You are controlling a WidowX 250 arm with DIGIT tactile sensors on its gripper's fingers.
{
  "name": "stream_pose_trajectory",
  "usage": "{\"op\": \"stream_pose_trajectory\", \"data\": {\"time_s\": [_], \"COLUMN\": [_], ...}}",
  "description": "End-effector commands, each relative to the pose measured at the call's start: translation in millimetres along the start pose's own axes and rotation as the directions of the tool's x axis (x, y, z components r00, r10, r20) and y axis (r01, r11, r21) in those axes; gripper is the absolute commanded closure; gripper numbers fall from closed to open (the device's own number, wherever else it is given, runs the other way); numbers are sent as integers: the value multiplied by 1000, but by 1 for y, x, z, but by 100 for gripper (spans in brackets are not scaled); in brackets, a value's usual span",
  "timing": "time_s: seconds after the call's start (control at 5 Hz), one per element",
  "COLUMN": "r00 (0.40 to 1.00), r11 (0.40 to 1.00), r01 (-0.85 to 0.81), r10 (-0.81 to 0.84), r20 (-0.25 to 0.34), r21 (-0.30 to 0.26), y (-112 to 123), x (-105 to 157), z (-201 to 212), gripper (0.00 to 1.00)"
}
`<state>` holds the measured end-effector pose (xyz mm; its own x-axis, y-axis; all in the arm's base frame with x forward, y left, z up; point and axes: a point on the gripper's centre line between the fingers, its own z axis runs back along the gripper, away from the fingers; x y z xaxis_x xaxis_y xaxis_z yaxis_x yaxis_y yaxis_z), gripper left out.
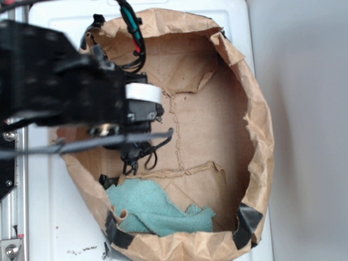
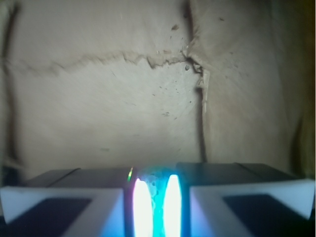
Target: Grab the green ball.
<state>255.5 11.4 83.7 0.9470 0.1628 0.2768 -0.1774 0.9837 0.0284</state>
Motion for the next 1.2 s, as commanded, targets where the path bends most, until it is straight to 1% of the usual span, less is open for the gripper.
{"op": "stream_pose_trajectory", "data": {"time_s": [0.0,0.2,0.4,0.6,0.8,1.0], "r00": [997,996,996,992,989,986], "r11": [991,985,982,977,974,974], "r01": [-26,-41,-66,-126,-139,-152], "r10": [34,53,74,127,146,161], "r20": [63,68,40,-2,22,42], "r21": [-133,-169,-179,-174,-180,-170], "y": [-23,-27,-28,-27,-27,-29], "x": [32,37,43,50,55,59], "z": [67,84,97,106,113,114], "gripper": [100,100,100,100,100,100]}}
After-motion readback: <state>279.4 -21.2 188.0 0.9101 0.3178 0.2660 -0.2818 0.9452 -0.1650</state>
